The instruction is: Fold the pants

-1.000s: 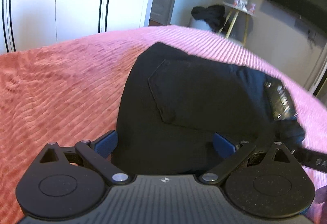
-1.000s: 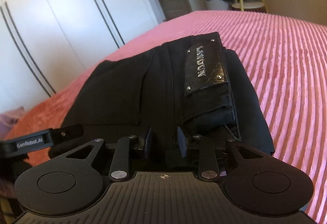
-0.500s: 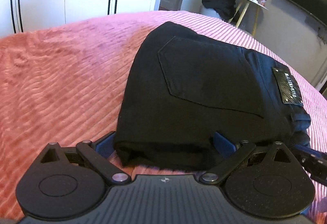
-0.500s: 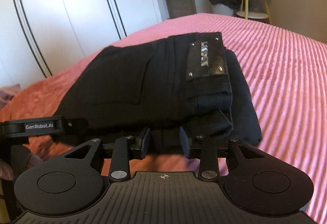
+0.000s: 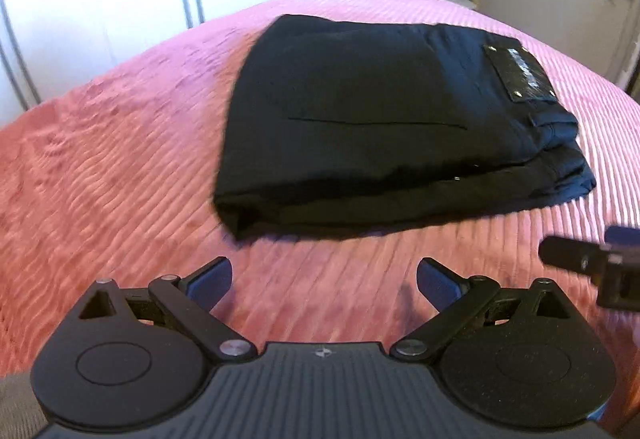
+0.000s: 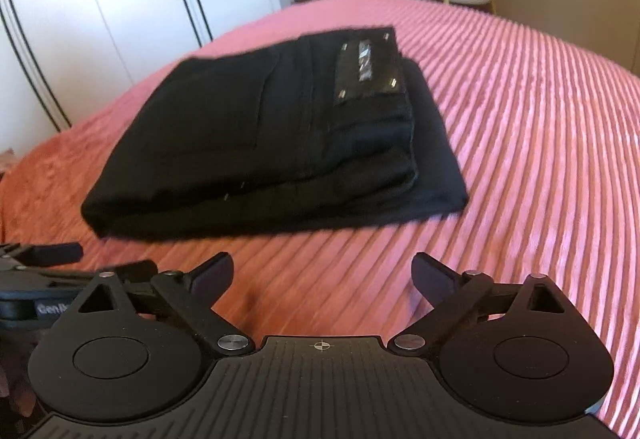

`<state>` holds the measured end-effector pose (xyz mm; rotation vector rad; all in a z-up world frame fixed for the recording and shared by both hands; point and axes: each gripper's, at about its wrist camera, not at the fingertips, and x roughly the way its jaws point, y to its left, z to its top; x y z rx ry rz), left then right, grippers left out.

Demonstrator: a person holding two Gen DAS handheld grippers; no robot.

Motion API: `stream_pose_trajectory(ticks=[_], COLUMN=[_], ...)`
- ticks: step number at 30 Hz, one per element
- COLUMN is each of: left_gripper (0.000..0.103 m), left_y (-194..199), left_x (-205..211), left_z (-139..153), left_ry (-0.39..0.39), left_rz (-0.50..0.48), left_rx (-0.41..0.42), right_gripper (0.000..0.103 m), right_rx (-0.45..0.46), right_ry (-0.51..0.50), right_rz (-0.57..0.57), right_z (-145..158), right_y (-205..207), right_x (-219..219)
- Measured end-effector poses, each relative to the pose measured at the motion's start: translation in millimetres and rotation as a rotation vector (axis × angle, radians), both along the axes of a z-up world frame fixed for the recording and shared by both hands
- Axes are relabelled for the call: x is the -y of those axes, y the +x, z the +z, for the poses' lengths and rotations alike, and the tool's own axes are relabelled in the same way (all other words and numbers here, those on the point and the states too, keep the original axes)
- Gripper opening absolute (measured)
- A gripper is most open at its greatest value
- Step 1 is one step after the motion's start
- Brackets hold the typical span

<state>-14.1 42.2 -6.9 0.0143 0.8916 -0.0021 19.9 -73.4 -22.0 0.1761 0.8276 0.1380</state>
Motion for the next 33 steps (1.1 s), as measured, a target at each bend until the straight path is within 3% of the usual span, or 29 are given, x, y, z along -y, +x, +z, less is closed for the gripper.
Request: stream_pose_trajectory(ticks=[3,7,11,17,33], left_gripper=[0.099,0.099,0.099,0.099,0.099], left_y=[-1,1,4,17,31], left_x=[-6,-4,-9,-6,-6], left_z=[8,14,7,-10,-24], left_ry=[0.031,0.105,0.03,0.044,0.012], left_rz=[0.054,0.096,0.097,0.107,0.088], left_rx=[-0.023,-0.032,-0.025,-0.086,-0.139], right_gripper=[0.103,0.103,0.103,0.103,0.103], right_rx=[-0.009,0.034,-0.009,-0.071,-0.115], right_ry=[-0.021,-0.122,-0.165,-0.246,-0.197], right_rz=[-0.006,0.033,0.062,0.056,0.055], right_z=[0,3,1,-11,-21], right_y=[-4,-4,7,19,30], right_x=[-6,-19,-24,-28,-26])
